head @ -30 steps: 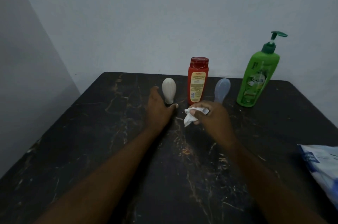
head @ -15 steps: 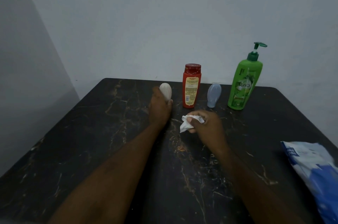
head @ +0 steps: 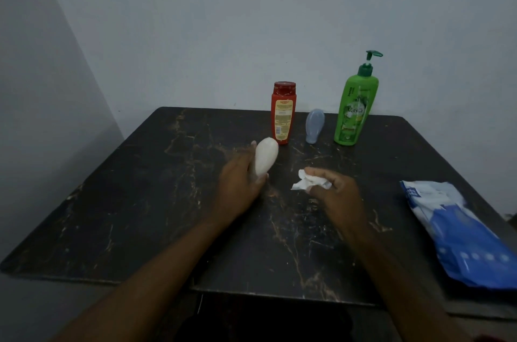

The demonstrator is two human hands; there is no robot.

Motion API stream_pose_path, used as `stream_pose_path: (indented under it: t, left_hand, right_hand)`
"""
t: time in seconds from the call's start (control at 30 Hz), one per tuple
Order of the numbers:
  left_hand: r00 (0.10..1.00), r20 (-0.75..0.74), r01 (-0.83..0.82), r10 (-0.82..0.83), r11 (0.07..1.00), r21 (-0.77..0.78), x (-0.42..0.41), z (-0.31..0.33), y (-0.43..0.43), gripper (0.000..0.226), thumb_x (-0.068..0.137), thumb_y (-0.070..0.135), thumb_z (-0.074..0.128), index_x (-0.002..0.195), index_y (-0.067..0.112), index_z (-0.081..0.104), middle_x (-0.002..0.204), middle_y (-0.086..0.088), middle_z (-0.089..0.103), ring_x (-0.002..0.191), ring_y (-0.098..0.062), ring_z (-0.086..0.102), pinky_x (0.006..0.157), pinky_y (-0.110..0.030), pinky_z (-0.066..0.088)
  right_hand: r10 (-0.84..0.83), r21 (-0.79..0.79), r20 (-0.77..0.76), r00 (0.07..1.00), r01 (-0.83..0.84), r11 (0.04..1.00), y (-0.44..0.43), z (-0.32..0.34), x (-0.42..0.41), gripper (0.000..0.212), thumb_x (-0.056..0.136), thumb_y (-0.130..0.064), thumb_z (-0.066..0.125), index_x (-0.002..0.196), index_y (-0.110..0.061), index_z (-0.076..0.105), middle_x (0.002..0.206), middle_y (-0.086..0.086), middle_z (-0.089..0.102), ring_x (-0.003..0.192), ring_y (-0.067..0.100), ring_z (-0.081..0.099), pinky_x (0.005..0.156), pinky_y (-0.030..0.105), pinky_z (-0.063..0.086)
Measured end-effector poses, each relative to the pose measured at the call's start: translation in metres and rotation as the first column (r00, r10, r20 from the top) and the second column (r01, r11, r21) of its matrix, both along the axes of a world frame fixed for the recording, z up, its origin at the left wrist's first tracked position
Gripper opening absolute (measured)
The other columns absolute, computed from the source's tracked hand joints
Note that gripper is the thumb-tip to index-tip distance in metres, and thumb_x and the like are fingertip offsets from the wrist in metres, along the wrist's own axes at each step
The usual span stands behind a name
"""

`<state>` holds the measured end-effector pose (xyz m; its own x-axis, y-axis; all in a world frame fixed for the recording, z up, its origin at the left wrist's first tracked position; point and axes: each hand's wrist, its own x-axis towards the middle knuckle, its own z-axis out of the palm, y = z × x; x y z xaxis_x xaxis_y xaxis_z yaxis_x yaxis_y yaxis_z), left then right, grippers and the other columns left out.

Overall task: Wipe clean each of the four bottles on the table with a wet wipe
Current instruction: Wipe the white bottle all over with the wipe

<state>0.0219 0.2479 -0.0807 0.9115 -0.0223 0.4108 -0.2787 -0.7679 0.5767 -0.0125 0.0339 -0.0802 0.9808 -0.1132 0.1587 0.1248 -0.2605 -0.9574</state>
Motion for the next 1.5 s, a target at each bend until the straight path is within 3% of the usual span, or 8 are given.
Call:
stream_pose_path:
  t: [0.1, 0.2, 0.47, 0.63, 0.83, 1.07, 1.27, 1.5]
  left_hand:
    - [0.997, 0.026, 0.072, -0.074, 0.995, 0.067, -0.026, -0.008, 0.003, 0.076, 0.087, 0.034, 0.077, 0.152, 0.015, 0.044, 0.14, -0.005, 0.06, 0.122, -0.016, 0.059, 0.101, -0.035, 0.052]
    - [0.991, 0.028, 0.125, -0.128, 0.988, 0.096, -0.044, -0.014, 0.001, 0.067, 0.084, 0.037, 0.079, 0.142, 0.014, 0.055, 0.131, -0.003, 0.065, 0.112, -0.013, 0.061, 0.092, -0.025, 0.048]
    - [0.969, 0.071, 0.228, -0.238, 0.965, 0.131, -0.061, -0.018, 0.0, 0.058, 0.077, 0.039, 0.086, 0.125, 0.011, 0.068, 0.117, -0.003, 0.071, 0.102, -0.015, 0.065, 0.086, -0.03, 0.053]
    - [0.963, 0.042, 0.259, -0.267, 0.954, 0.149, -0.061, -0.018, -0.001, 0.061, 0.077, 0.038, 0.086, 0.129, 0.014, 0.068, 0.115, 0.003, 0.068, 0.098, -0.007, 0.06, 0.079, -0.009, 0.039]
    - [0.961, 0.032, 0.268, -0.273, 0.955, 0.126, -0.058, -0.023, 0.0, 0.058, 0.074, 0.039, 0.088, 0.125, 0.016, 0.072, 0.108, 0.006, 0.068, 0.092, -0.004, 0.06, 0.076, -0.008, 0.04]
    - [0.957, 0.002, 0.286, -0.289, 0.948, 0.137, -0.055, -0.025, -0.002, 0.056, 0.077, 0.045, 0.085, 0.125, 0.021, 0.071, 0.101, 0.017, 0.06, 0.086, 0.008, 0.055, 0.069, -0.006, 0.037]
    - [0.953, -0.028, 0.303, -0.302, 0.941, 0.149, -0.055, -0.026, -0.001, 0.05, 0.083, 0.04, 0.079, 0.128, 0.02, 0.069, 0.105, 0.015, 0.06, 0.09, 0.008, 0.055, 0.072, -0.007, 0.036]
    - [0.947, -0.044, 0.321, -0.318, 0.939, 0.122, -0.057, -0.025, 0.0, 0.042, 0.08, 0.043, 0.081, 0.114, 0.022, 0.072, 0.101, 0.018, 0.062, 0.091, 0.005, 0.058, 0.071, -0.009, 0.038]
  right_hand:
    - [0.042, 0.016, 0.004, 0.999, -0.042, 0.999, -0.001, -0.003, -0.022, 0.049, 0.08, -0.005, 0.076, 0.123, -0.024, 0.065, 0.112, -0.024, 0.061, 0.099, -0.013, 0.058, 0.084, 0.013, 0.048]
    - [-0.009, -0.054, 0.059, 0.998, 0.012, 0.998, 0.002, -0.007, -0.041, 0.039, 0.083, -0.014, 0.075, 0.12, -0.024, 0.068, 0.109, -0.02, 0.067, 0.096, -0.008, 0.063, 0.085, 0.018, 0.052]
    - [-0.057, -0.096, 0.2, 0.978, 0.077, 0.992, 0.004, -0.014, -0.061, 0.015, 0.087, -0.028, 0.072, 0.101, -0.024, 0.074, 0.08, -0.008, 0.074, 0.071, 0.01, 0.07, 0.07, 0.043, 0.059]
    - [-0.147, -0.136, 0.236, 0.96, 0.183, 0.974, 0.003, -0.021, -0.056, 0.012, 0.085, -0.031, 0.074, 0.096, -0.029, 0.074, 0.09, -0.013, 0.068, 0.079, 0.003, 0.065, 0.075, 0.032, 0.057]
    - [-0.211, -0.257, 0.279, 0.937, 0.285, 0.923, 0.004, -0.024, -0.058, 0.008, 0.084, -0.023, 0.073, 0.092, -0.025, 0.075, 0.087, -0.007, 0.063, 0.078, -0.001, 0.058, 0.067, 0.008, 0.043]
    - [-0.105, -0.492, 0.247, 0.963, 0.218, 0.843, 0.005, -0.03, -0.054, 0.014, 0.087, -0.022, 0.066, 0.084, -0.013, 0.076, 0.08, 0.003, 0.066, 0.073, 0.014, 0.059, 0.069, 0.035, 0.05]
    - [-0.122, -0.439, 0.224, 0.967, 0.212, 0.873, 0.01, -0.03, -0.055, 0.021, 0.089, -0.02, 0.067, 0.109, -0.022, 0.075, 0.106, -0.001, 0.07, 0.097, 0.013, 0.063, 0.091, 0.033, 0.05]
    - [-0.03, -0.537, 0.208, 0.978, 0.14, 0.832, 0.015, -0.028, -0.056, 0.018, 0.09, -0.025, 0.066, 0.106, -0.024, 0.075, 0.107, -0.003, 0.066, 0.098, 0.011, 0.059, 0.087, 0.022, 0.043]
